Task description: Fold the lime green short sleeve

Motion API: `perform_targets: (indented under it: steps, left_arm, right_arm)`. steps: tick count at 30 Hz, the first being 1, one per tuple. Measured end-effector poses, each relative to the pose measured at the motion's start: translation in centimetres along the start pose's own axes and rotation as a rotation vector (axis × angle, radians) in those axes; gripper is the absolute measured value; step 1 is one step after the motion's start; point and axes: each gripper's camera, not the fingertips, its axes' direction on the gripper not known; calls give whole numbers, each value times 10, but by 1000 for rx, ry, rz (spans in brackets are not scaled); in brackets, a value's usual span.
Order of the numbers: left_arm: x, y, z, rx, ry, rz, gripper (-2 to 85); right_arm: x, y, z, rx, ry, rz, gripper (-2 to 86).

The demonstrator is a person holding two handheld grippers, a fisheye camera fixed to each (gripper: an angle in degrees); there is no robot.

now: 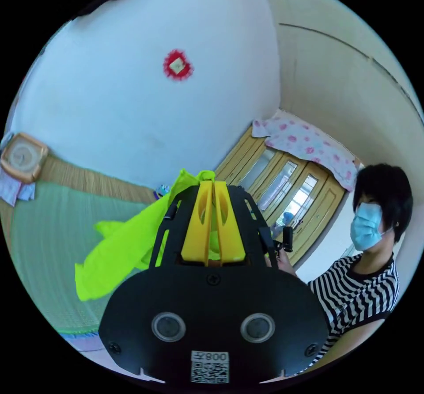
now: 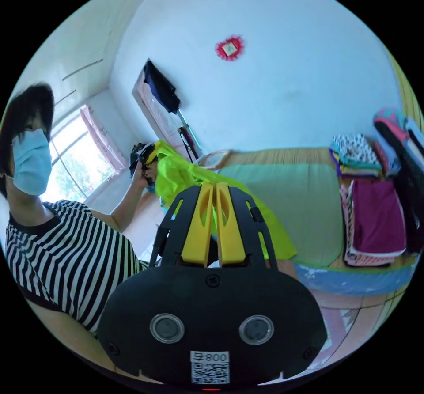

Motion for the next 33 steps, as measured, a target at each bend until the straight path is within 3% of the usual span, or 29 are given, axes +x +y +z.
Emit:
perform_targets:
  steps: [7, 20, 25, 33]
  left_arm:
    - [113, 27, -109, 155, -43, 280, 3]
    - [231, 74, -250, 286, -3, 527, 3]
    - [260, 75, -286, 321, -34, 616, 4]
    - [242, 33, -305, 305, -63, 584, 4]
  right_arm:
    - [-94, -38, -80, 183, 80, -212, 6]
    - [-208, -6, -165, 437, 137, -458, 7]
    - [-219, 5, -160, 480, 167, -507, 8]
    - [-187, -9, -91, 477, 175, -517, 8]
